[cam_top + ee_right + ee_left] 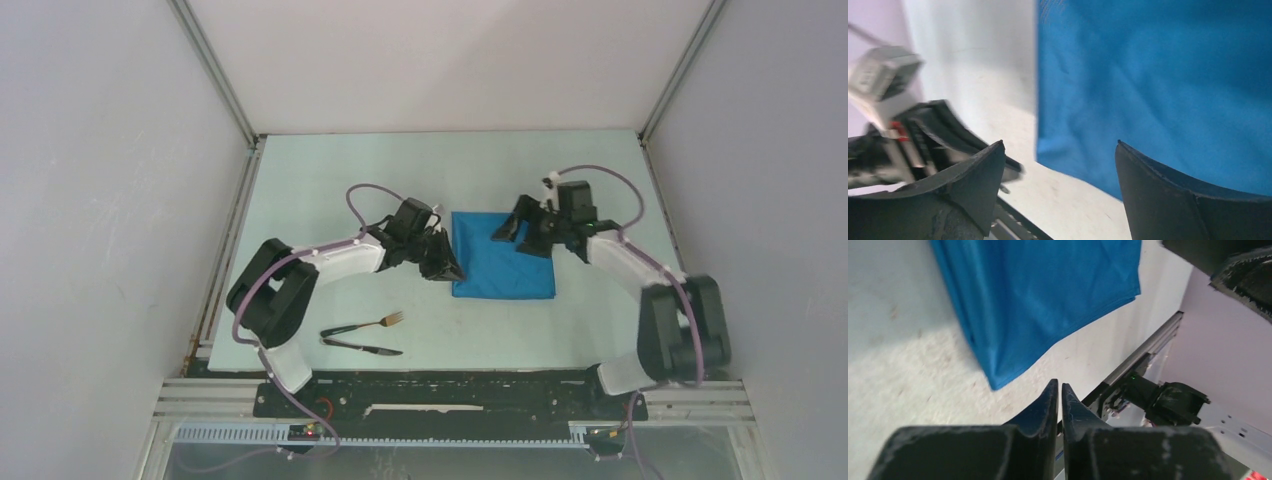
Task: Fold the napkin into a case and place the utensils inside
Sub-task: Smooth out the square-folded napkin at the center of the board.
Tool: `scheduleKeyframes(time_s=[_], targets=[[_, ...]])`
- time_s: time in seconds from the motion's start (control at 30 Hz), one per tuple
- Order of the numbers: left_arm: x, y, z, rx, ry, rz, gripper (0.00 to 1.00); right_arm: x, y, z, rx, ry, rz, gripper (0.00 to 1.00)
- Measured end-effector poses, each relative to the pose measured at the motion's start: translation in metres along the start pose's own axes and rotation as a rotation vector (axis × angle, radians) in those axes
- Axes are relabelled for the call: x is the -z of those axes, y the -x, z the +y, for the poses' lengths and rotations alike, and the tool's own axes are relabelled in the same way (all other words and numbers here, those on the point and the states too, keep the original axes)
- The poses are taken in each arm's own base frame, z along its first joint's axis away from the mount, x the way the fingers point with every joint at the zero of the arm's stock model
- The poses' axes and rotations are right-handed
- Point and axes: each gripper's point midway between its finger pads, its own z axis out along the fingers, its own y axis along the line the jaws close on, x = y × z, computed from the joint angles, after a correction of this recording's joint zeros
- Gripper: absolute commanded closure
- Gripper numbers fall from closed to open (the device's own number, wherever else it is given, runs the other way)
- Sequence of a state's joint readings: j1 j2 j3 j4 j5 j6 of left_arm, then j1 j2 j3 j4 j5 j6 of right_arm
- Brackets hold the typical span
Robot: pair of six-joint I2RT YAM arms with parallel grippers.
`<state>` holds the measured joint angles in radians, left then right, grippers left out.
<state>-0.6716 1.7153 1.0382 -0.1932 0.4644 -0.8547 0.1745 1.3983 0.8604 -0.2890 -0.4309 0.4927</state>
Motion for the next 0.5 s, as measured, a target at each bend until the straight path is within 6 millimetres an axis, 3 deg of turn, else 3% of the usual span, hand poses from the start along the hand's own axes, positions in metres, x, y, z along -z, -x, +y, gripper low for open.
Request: scheduleKeyframes(time_s=[0.13,0.27,0.37,0.5], targets=[[-0.018,0.005,-0.006,0.047,-0.063,0.011,0.93,-0.053,-0.003,0.048,-0.036,0.214,0.093,0.10],[-0.030,0.006,-0.002,0.067,-0.078,0.020,0.97,-0.093,-0.018,0.072,-0.108,0.359,0.187,0.09],[-0.036,0.005,0.007,0.081,-0.068,0.022,0.98,-0.107,-0.031,0.078,-0.163,0.410,0.246,0.09],[-0.039,-0.005,0.031,0.111,-0.032,0.032,0.99,-0.111,-0.034,0.085,-0.184,0.459,0.267,0.09]])
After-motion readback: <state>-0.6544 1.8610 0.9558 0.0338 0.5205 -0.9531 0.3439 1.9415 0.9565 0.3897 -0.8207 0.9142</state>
